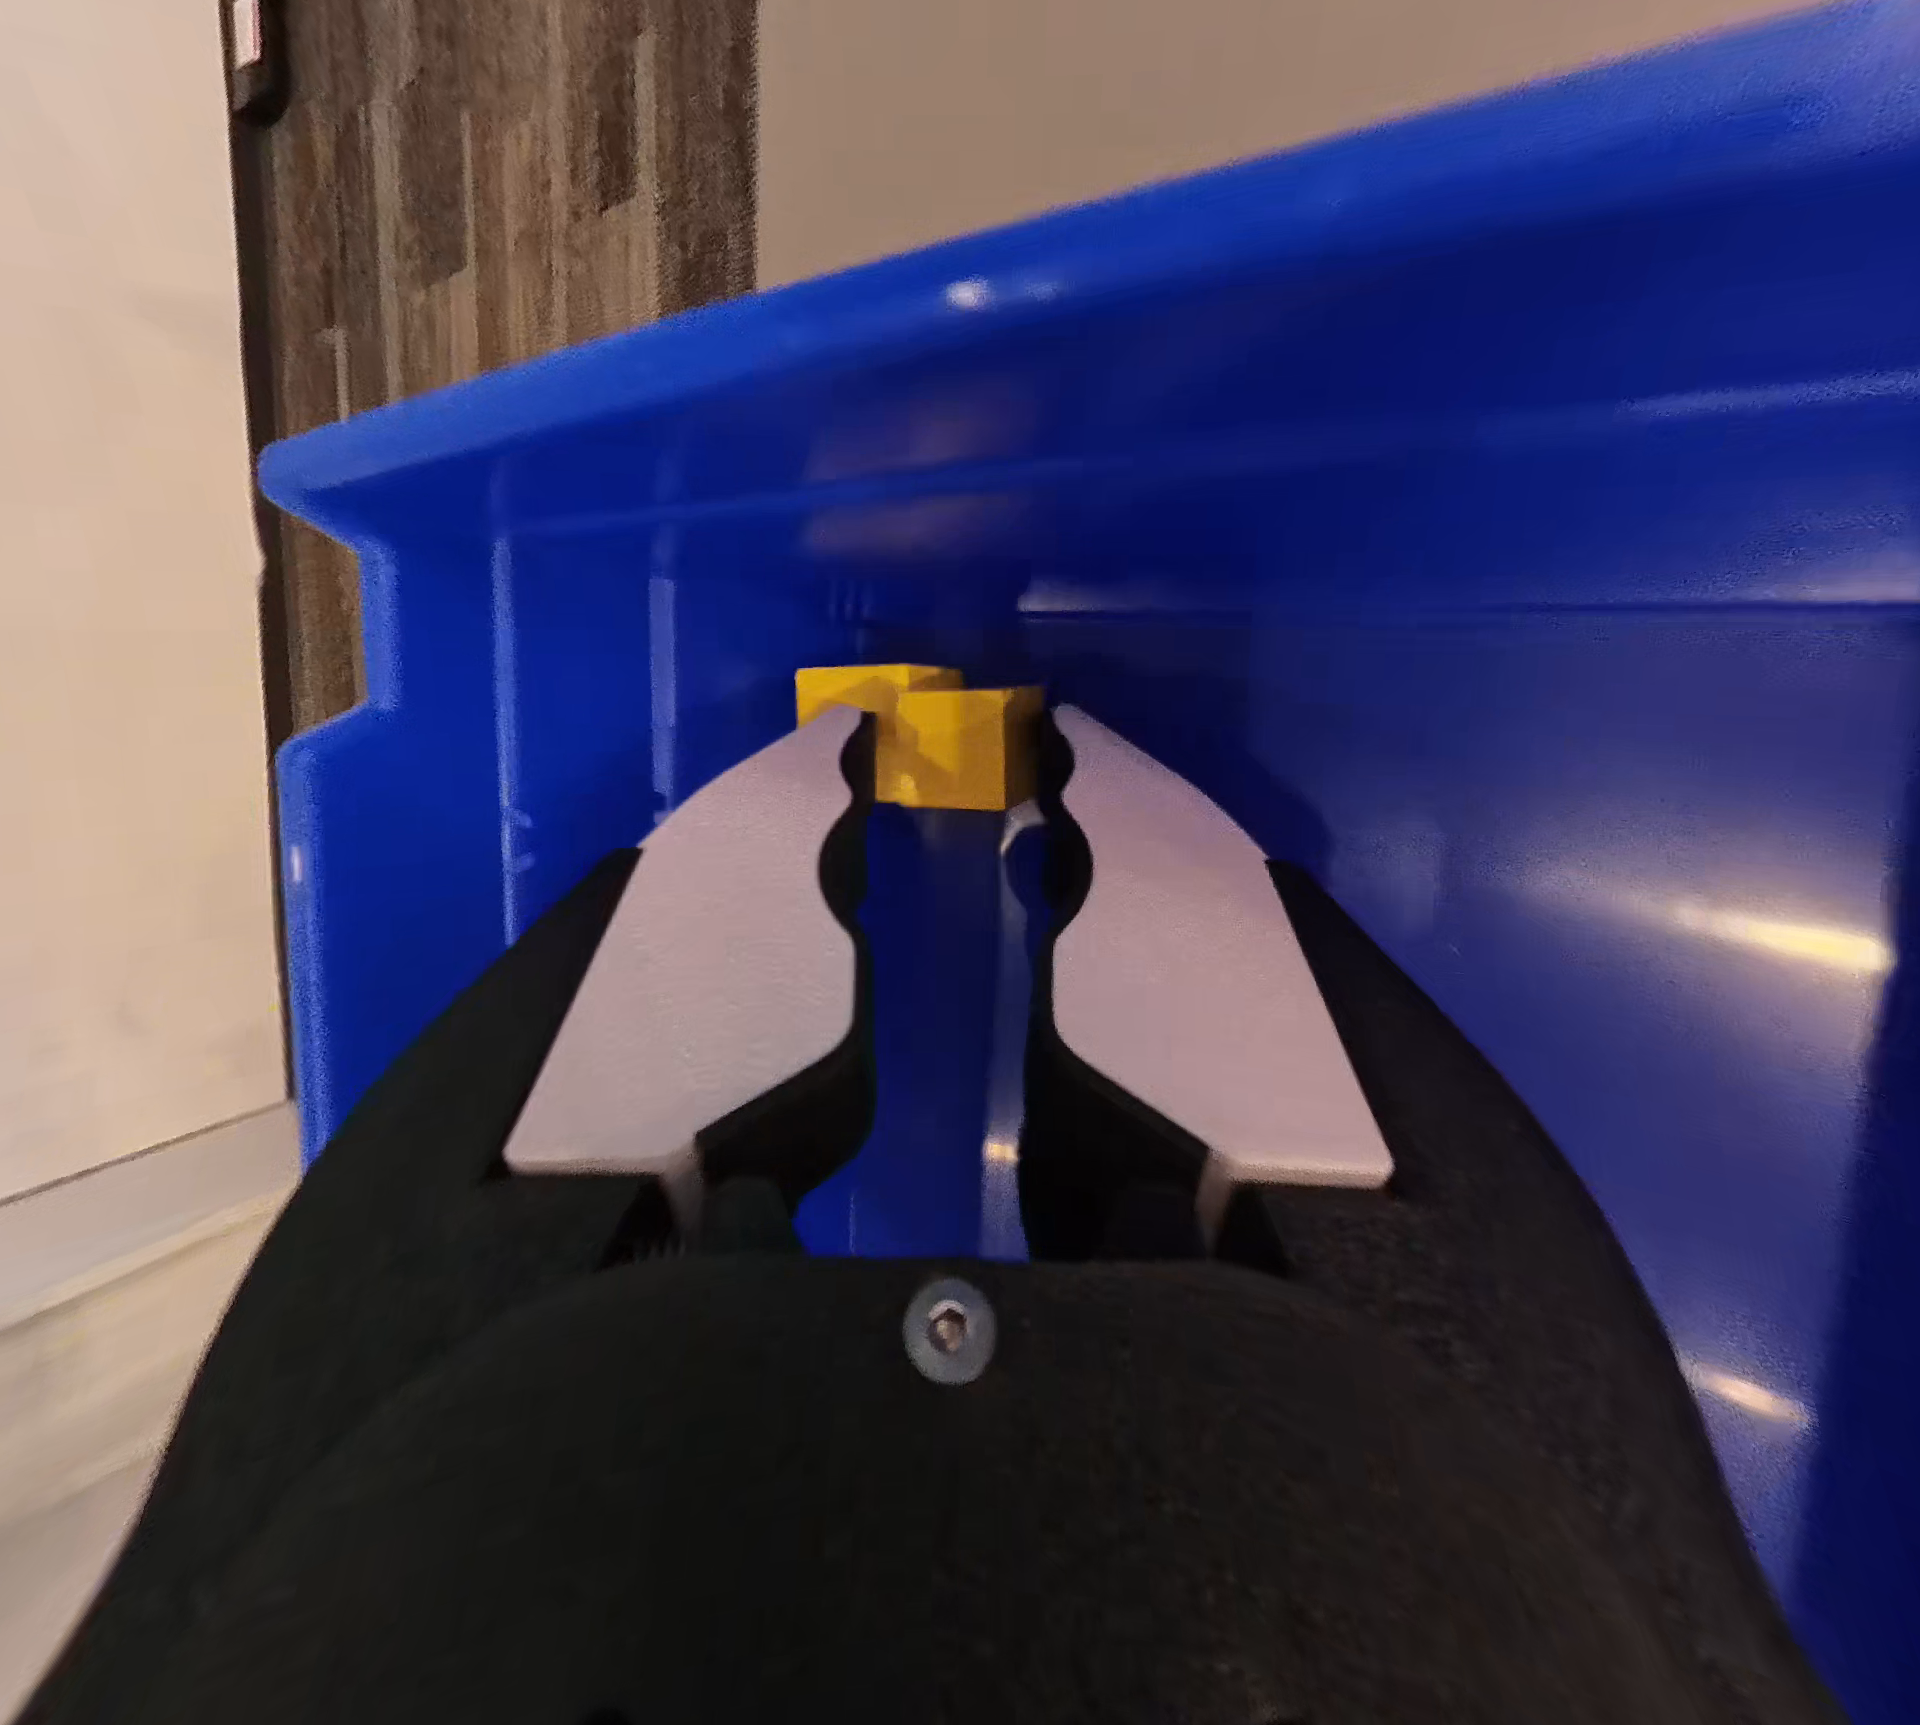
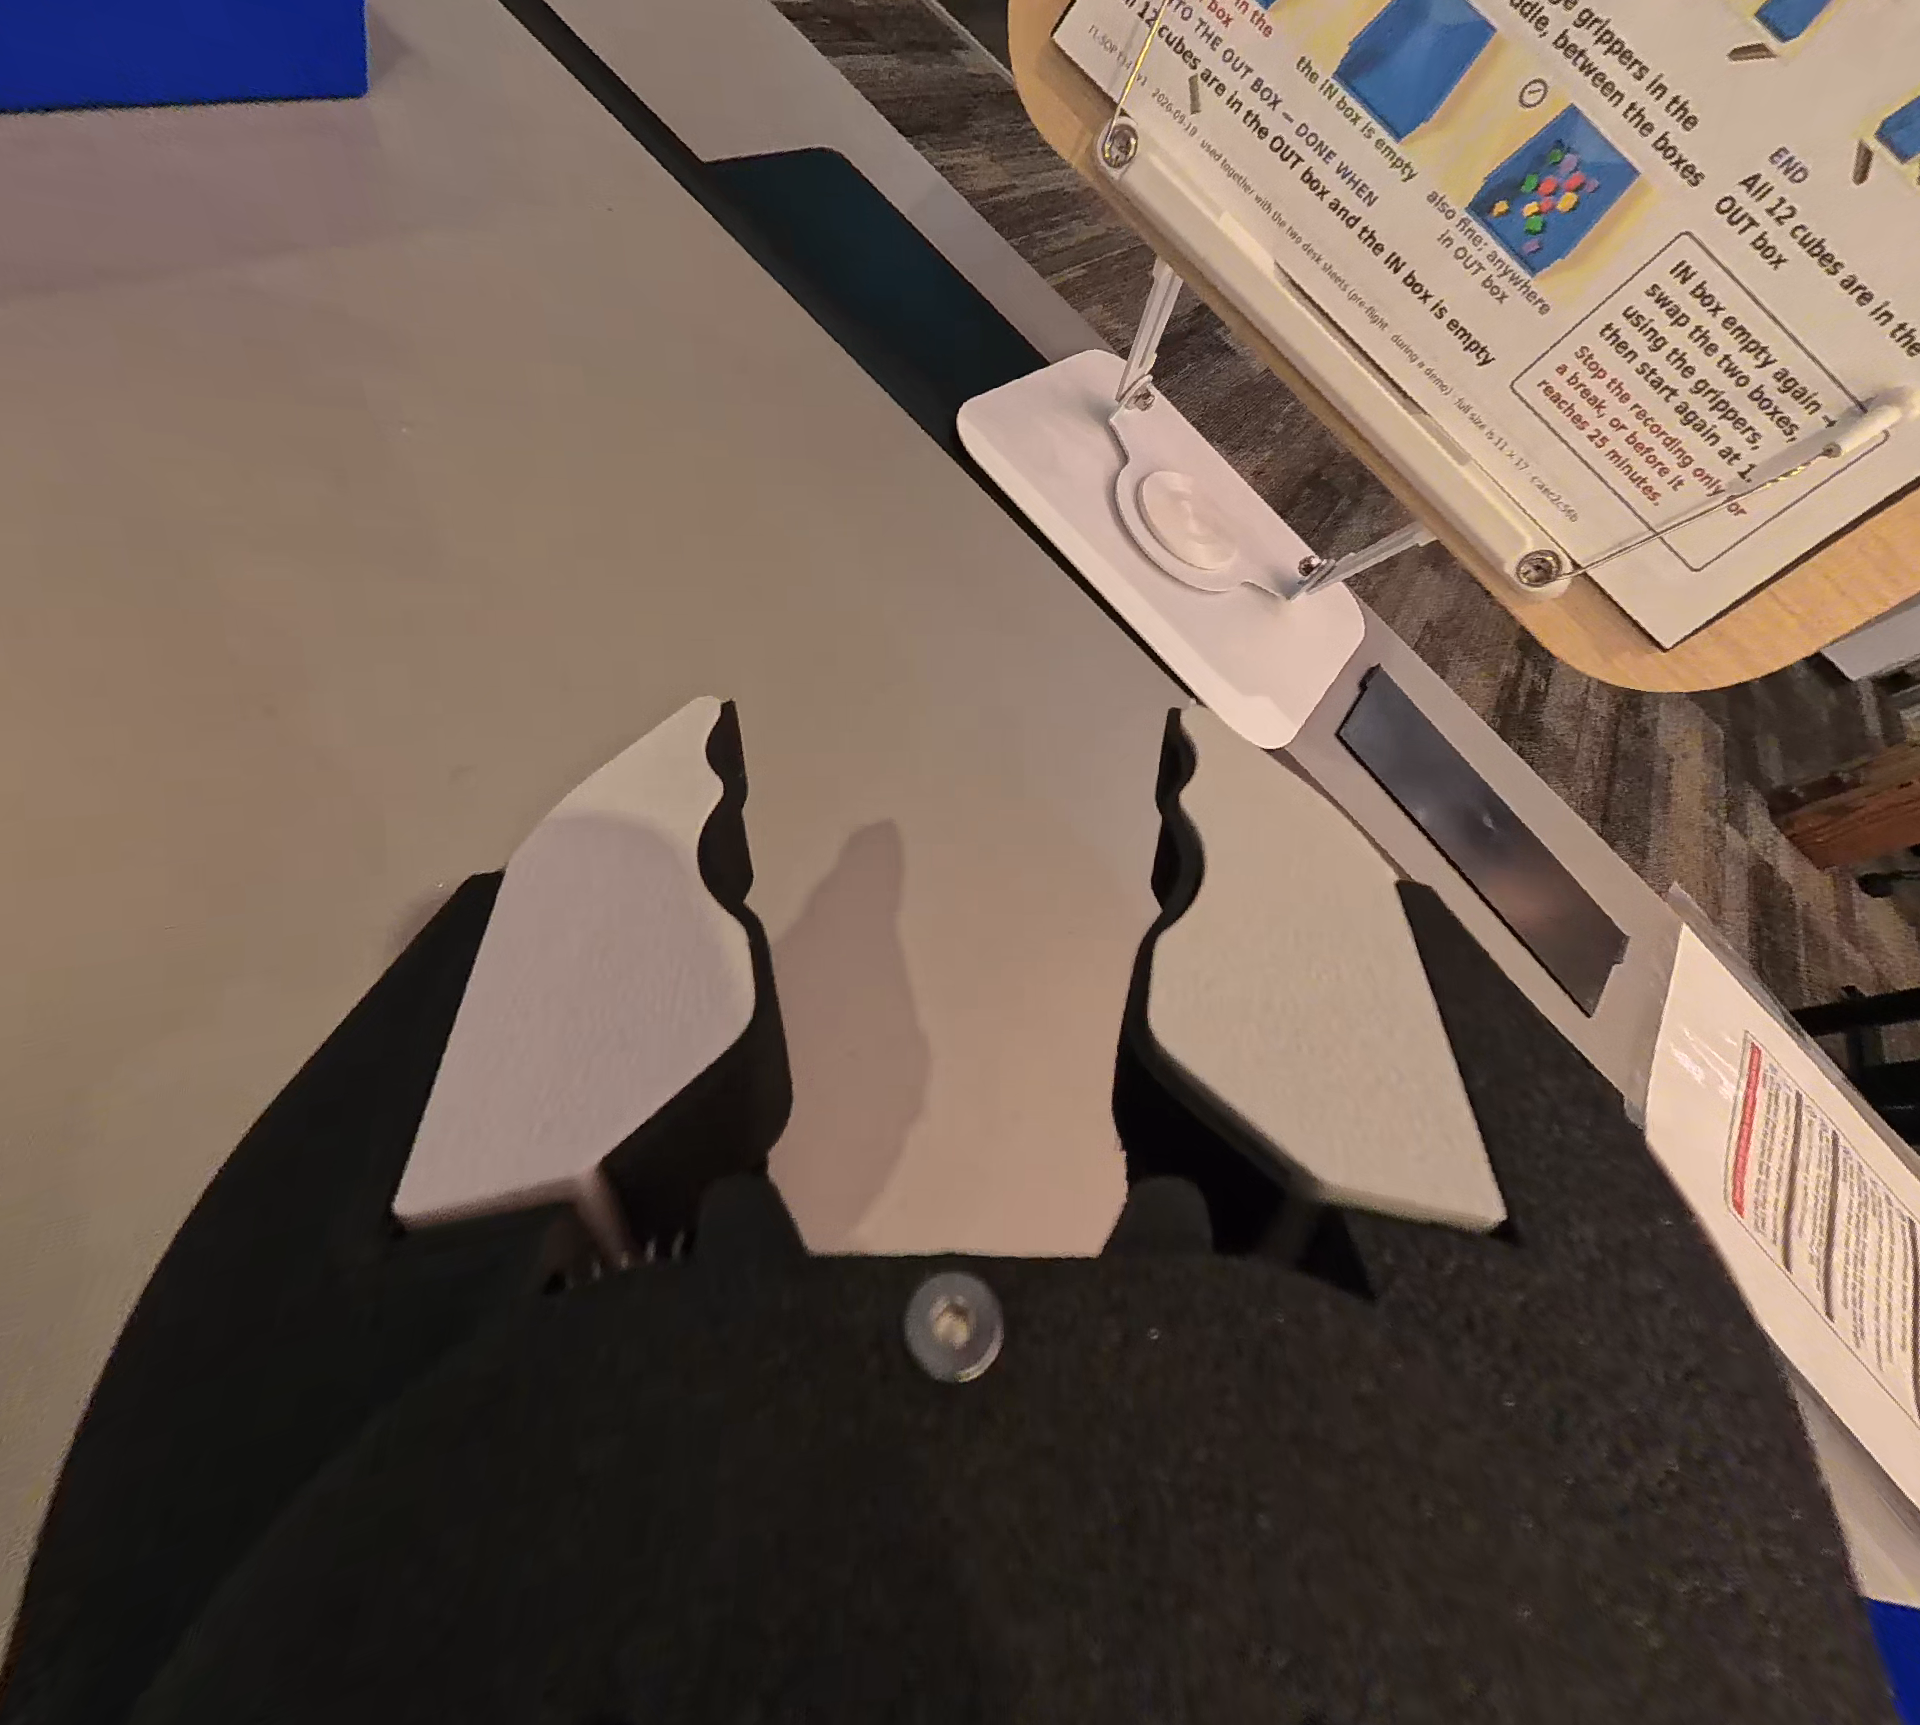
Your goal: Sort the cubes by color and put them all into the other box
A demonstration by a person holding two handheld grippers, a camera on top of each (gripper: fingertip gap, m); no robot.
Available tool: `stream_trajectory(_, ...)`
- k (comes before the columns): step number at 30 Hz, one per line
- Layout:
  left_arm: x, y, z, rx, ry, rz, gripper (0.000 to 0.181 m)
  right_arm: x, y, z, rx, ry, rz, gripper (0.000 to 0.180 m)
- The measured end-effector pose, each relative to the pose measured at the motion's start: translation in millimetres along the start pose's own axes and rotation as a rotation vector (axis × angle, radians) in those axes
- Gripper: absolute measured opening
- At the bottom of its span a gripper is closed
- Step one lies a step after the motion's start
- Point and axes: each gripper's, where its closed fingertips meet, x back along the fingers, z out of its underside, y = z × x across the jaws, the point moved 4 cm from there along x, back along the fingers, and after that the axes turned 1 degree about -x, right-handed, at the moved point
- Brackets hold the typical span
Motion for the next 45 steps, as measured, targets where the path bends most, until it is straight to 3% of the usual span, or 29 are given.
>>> stream_trajectory(2, 9, -12, 6, -0.034, -0.003, 0.082, 0.021, 2, 0, -1, 0.003, -0.006, 0.000, 0.075)
stream_trajectory(4, 15, -25, 20, -0.078, 0.022, 0.149, 0.025, 4, 0, -3, 0.002, -0.010, -0.007, 0.075)
stream_trajectory(9, 32, -10, 41, -0.177, -0.059, 0.060, 0.021, 6, 4, -5, 0.009, -0.014, -0.028, 0.075)
stream_trajectory(12, 41, 6, 37, -0.200, -0.172, 0.102, 0.021, 5, 6, -5, 0.021, -0.012, -0.034, 0.075)
stream_trajectory(16, 39, 14, 36, -0.376, -0.185, 0.128, 0.037, 2, 8, -2, 0.032, 0.007, -0.043, 0.075)
stream_trajectory(23, 27, 4, 10, -0.182, -0.166, 0.288, 0.046, -6, 7, 7, 0.035, 0.049, -0.051, 0.076)
stream_trajectory(34, 5, -5, 10, -0.187, -0.093, 0.217, 0.030, -9, 0, 14, 0.024, 0.077, -0.041, 0.075)
stream_trajectory(40, 39, 6, 1, -0.105, -0.232, 0.224, 0.026, -8, -4, 13, 0.017, 0.069, -0.038, 0.075)
stream_trajectory(45, 120, 3, -20, -0.152, -0.521, 0.177, 0.026, 0, -6, 4, 0.011, 0.034, -0.041, 0.075)
